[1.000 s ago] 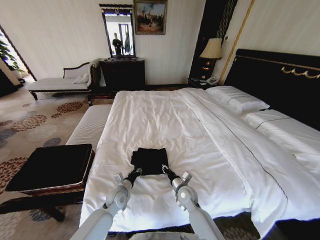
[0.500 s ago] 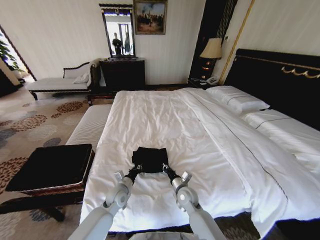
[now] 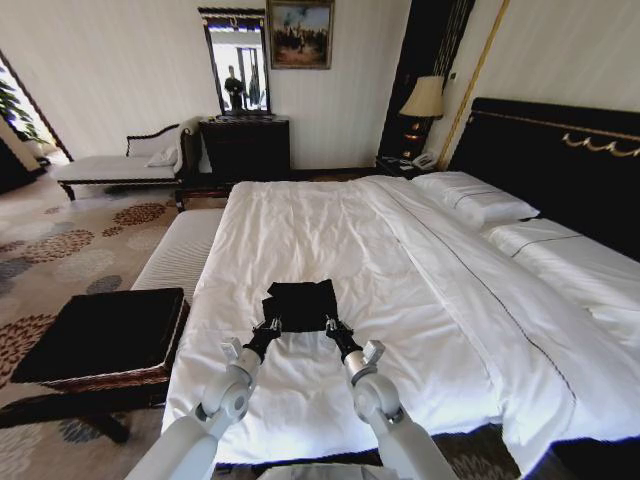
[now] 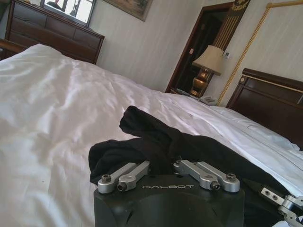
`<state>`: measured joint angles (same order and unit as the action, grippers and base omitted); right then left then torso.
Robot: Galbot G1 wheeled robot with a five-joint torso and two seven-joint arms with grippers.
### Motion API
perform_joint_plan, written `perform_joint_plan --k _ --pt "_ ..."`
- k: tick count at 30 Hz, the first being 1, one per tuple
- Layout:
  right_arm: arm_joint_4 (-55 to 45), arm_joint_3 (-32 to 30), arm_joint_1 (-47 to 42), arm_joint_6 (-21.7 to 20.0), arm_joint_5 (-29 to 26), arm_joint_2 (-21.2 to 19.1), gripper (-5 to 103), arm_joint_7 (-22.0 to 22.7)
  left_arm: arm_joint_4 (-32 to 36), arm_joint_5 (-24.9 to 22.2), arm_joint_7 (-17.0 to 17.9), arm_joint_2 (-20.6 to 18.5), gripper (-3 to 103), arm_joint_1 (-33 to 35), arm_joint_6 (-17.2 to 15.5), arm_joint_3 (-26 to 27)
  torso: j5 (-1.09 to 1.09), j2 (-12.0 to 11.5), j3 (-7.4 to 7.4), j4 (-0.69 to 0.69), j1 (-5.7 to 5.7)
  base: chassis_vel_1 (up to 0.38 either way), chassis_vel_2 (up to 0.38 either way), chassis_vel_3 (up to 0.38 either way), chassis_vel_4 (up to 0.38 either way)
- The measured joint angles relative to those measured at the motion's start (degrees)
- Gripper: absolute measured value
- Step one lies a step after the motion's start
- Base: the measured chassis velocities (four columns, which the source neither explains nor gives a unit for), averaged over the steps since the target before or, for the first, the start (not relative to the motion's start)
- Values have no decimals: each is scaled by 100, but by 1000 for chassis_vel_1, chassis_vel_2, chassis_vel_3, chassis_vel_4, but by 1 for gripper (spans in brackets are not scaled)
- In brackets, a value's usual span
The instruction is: Fold the clothes on the bed and place them into the basket.
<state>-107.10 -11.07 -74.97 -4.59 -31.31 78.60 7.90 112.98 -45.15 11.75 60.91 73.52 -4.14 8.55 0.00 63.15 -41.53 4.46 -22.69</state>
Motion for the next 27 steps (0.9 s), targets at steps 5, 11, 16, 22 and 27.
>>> perform_joint_plan --k 5,11,16,22,27 --pt "-46 -7 -43 12 61 28 8 27 125 29 -5 -27 8 91 6 91 0 0 0 0 0 0 0 0 0" --pt "-64 32 -105 17 99 77 8 52 218 69 -3 -33 8 164 11 138 0 0 0 1 0 0 0 0 0" --pt "-68 51 -85 17 105 101 8 58 255 74 0 -74 8 180 15 170 0 0 0 1 0 29 29 -25 -23" --pt "-73 69 -41 2 87 100 8 65 275 73 3 -85 8 175 25 203 0 0 0 1 0 133 127 -133 -142" --pt "-73 98 -5 -16 78 104 8 77 307 75 13 -80 8 207 31 243 0 0 0 0 0 216 213 -214 -232"
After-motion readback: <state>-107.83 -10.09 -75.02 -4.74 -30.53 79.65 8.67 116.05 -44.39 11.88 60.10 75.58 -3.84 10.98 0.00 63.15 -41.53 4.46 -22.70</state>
